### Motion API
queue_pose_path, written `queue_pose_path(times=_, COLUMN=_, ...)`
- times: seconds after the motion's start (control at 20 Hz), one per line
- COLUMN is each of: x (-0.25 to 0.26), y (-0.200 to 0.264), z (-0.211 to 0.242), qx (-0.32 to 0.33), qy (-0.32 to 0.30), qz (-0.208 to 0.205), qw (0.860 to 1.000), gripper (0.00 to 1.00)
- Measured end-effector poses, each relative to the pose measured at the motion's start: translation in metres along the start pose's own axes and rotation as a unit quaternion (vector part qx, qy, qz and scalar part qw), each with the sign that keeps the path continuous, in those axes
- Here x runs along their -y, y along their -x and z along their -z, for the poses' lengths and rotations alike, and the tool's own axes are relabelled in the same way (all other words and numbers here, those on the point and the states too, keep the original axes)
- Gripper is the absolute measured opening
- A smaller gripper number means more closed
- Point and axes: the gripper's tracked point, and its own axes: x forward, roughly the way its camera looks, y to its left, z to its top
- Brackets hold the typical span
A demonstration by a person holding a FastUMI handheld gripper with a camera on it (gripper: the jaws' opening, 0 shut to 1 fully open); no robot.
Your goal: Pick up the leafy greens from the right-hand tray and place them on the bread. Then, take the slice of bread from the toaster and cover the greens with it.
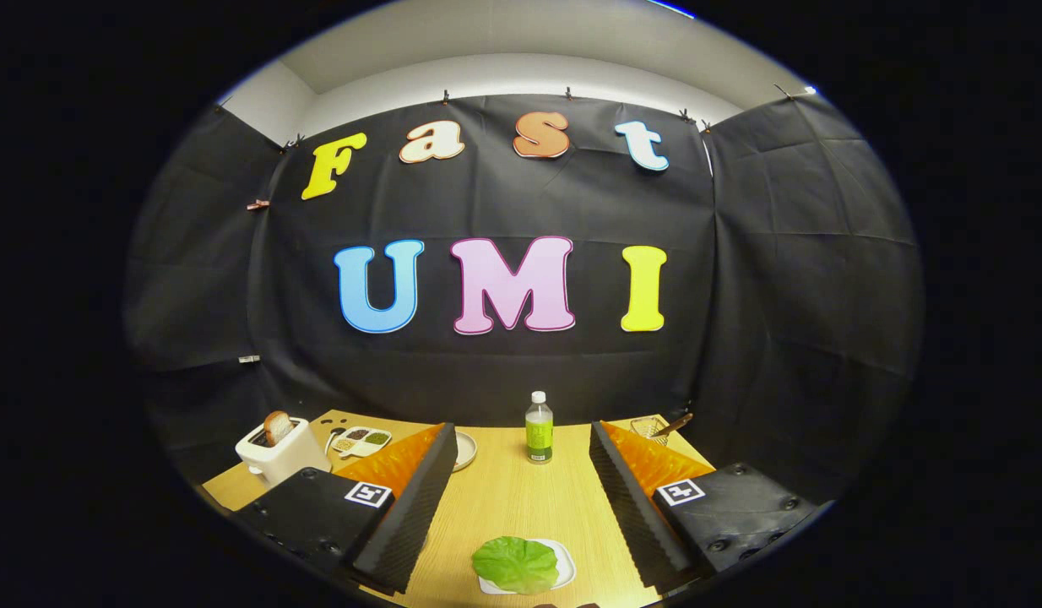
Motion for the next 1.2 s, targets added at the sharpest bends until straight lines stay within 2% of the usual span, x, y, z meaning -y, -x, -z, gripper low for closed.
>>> queue_pose_path(times=0.55, x=-0.006, y=-0.002, z=0.026, qx=-0.041, qy=-0.002, qz=-0.015, qw=0.999, gripper=0.98)
queue_pose_path(times=1.2, x=-0.010, y=-0.023, z=0.123, qx=-0.155, qy=-0.001, qz=-0.048, qw=0.987, gripper=0.98)
